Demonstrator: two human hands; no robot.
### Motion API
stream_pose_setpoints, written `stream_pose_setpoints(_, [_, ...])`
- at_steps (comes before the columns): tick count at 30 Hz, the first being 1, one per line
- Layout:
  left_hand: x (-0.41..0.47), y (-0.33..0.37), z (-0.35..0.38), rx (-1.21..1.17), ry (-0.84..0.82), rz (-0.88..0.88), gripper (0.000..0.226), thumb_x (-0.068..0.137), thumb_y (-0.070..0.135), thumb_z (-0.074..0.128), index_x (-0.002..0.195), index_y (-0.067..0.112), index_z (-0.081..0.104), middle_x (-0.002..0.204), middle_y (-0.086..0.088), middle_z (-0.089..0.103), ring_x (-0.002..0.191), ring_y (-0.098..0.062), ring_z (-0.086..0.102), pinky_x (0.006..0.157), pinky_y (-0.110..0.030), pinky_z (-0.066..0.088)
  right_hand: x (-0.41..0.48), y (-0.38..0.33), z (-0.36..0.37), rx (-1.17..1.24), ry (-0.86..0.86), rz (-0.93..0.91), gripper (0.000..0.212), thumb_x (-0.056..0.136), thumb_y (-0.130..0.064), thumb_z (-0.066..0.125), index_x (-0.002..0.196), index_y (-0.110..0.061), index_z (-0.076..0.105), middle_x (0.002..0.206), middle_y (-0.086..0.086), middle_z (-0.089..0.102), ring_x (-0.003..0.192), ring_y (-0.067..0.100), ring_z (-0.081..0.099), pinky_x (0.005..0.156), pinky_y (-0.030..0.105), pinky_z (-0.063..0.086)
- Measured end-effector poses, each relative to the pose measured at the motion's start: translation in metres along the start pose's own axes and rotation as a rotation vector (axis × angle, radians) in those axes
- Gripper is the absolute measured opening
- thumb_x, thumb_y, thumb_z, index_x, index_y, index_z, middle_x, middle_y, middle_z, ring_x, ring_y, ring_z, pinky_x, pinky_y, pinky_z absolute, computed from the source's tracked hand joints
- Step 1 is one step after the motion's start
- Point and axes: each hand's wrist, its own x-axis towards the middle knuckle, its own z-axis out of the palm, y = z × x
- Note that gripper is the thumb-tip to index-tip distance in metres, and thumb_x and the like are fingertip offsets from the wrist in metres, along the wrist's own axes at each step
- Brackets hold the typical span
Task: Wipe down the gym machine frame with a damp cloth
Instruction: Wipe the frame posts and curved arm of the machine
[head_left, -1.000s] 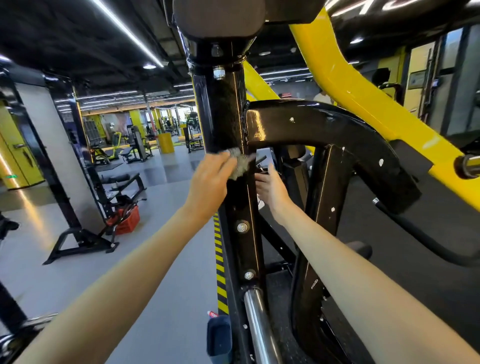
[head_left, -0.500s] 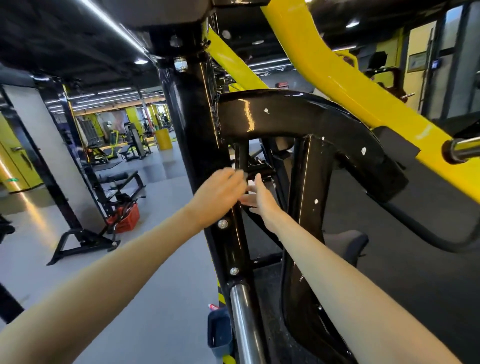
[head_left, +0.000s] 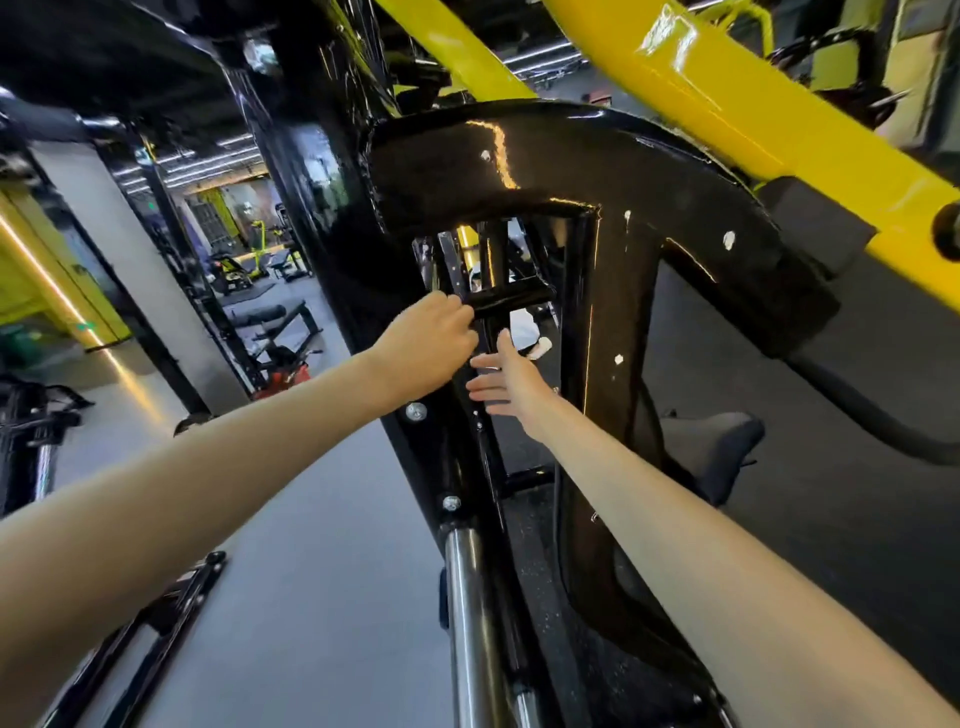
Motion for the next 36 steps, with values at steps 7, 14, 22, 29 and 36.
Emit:
stream_pose_setpoints(7, [0.004, -0.023, -0.006, 0.036, 0.222, -0.200, 0.025, 0.074, 0.005, 0.033, 0.064, 0.013, 0.054, 0.067, -0.005, 0.051, 0.066, -0.024, 0.051, 0.064, -0.033, 0.041, 0.018, -0.001, 0.001, 0.033, -0.042, -0.005, 0.067, 0.100, -0.057, 0.015, 0.119, -0.011, 0.060, 0.117, 0.020, 0.066, 0.110, 0.029, 0.063, 0.099, 0.041, 0.044])
stream_pose_setpoints(14, [0.008, 0.086, 0.042, -0.140, -0.261, -0.047, 0.024, 0.095, 0.019, 0.041, 0.104, 0.013, 0.062, 0.103, -0.006, 0.057, 0.095, -0.023, 0.051, 0.076, -0.034, 0.034, 0.018, 0.035, -0.010, -0.008, 0.058, 0.061, 0.062, 0.102, -0.052, 0.018, 0.115, -0.010, 0.063, 0.115, 0.011, 0.066, 0.103, 0.021, 0.061, 0.096, 0.039, 0.047])
stream_pose_setpoints(22, [-0.013, 0.067, 0.037, -0.121, 0.102, 0.027, 0.040, 0.082, 0.011, 0.026, 0.083, 0.015, 0.066, 0.083, -0.003, 0.060, 0.081, -0.023, 0.058, 0.086, -0.034, 0.041, 0.013, 0.066, -0.030, -0.009, 0.041, 0.188, 0.068, 0.100, -0.058, 0.015, 0.119, -0.010, 0.061, 0.123, 0.017, 0.063, 0.115, 0.030, 0.059, 0.087, 0.035, 0.046])
stream_pose_setpoints(29, [-0.062, 0.120, 0.104, -0.483, 0.394, 0.294, 0.025, 0.093, 0.003, 0.049, 0.098, -0.002, 0.073, 0.108, -0.015, 0.069, 0.105, -0.030, 0.062, 0.101, -0.038, 0.041, 0.020, 0.070, 0.014, -0.002, -0.008, 0.131, 0.059, 0.101, -0.057, 0.020, 0.105, -0.017, 0.064, 0.117, 0.011, 0.065, 0.100, 0.022, 0.060, 0.091, 0.036, 0.045])
stream_pose_setpoints(36, [-0.063, 0.064, 0.081, -0.573, 0.493, 0.056, 0.023, 0.094, 0.007, 0.055, 0.114, -0.001, 0.066, 0.116, -0.020, 0.063, 0.110, -0.033, 0.056, 0.095, -0.040, 0.047, 0.021, 0.067, 0.037, 0.141, 0.035, 0.048, 0.061, 0.102, -0.054, 0.020, 0.097, -0.014, 0.066, 0.088, 0.001, 0.066, 0.077, 0.011, 0.062, 0.059, 0.019, 0.049])
